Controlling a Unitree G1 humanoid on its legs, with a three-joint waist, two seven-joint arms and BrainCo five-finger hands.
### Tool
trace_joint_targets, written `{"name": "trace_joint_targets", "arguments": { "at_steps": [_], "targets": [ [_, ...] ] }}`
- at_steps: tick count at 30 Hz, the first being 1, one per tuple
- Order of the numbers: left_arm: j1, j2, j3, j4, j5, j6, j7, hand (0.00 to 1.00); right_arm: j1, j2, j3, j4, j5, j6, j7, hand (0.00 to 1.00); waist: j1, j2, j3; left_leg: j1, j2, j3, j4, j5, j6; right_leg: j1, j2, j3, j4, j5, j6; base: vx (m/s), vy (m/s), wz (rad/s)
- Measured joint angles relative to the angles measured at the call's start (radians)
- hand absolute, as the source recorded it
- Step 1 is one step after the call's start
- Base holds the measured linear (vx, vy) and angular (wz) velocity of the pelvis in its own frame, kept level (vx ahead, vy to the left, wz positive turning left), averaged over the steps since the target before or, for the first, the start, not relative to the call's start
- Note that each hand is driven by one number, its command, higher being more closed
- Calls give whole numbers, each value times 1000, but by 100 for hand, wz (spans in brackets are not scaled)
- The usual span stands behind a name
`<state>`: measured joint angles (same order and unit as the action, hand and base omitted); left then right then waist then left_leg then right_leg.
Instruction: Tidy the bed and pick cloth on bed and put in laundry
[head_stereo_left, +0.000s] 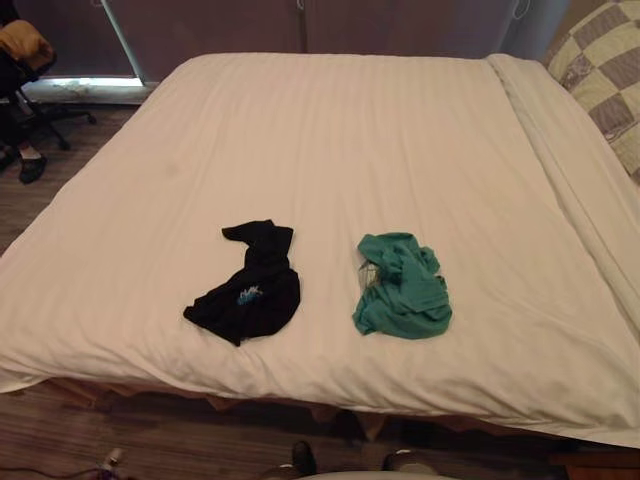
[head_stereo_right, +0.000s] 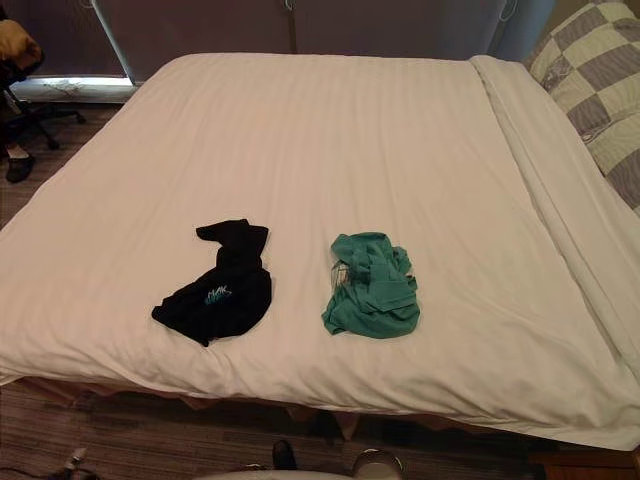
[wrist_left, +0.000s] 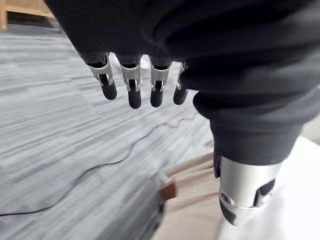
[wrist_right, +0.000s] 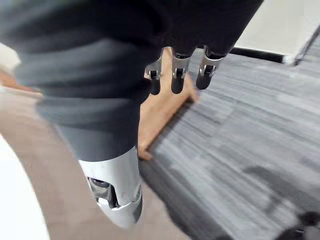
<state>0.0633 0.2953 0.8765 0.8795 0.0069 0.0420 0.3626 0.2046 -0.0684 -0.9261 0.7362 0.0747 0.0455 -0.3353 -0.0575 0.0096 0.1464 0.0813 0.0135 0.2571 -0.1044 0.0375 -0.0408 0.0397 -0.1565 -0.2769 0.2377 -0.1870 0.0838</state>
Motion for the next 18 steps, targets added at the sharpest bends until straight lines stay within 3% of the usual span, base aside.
{"name": "trace_joint_targets", "arguments": {
  "at_steps": [4,8,13,18],
  "targets": [
    [2,48,-7,-211,-61,-53,101,0,-2,-21,3,-279,-183,2,-68,0,10,-12,-38,-2,-2,-7,0,-4,-5,2,4,33,0,-2,-4,60,2,12],
    [14,62,-52,-368,-78,-89,169,0,-29,-78,39,-414,-340,-1,-106,0,19,-24,-68,5,-6,-10,1,0,0,10,7,78,2,-2,-4,75,20,9],
    [30,30,-190,-558,-63,-99,181,0,-73,-98,148,-536,-453,-2,-118,0,17,-24,-70,18,-14,-24,1,11,11,22,1,97,2,-2,-4,35,17,8],
    [36,-27,-345,-686,1,-130,123,0,-91,-129,299,-609,-501,-5,-98,0,11,-4,-42,1,-19,-24,1,8,8,20,1,121,-17,2,2,-81,16,0]
  ]
}}
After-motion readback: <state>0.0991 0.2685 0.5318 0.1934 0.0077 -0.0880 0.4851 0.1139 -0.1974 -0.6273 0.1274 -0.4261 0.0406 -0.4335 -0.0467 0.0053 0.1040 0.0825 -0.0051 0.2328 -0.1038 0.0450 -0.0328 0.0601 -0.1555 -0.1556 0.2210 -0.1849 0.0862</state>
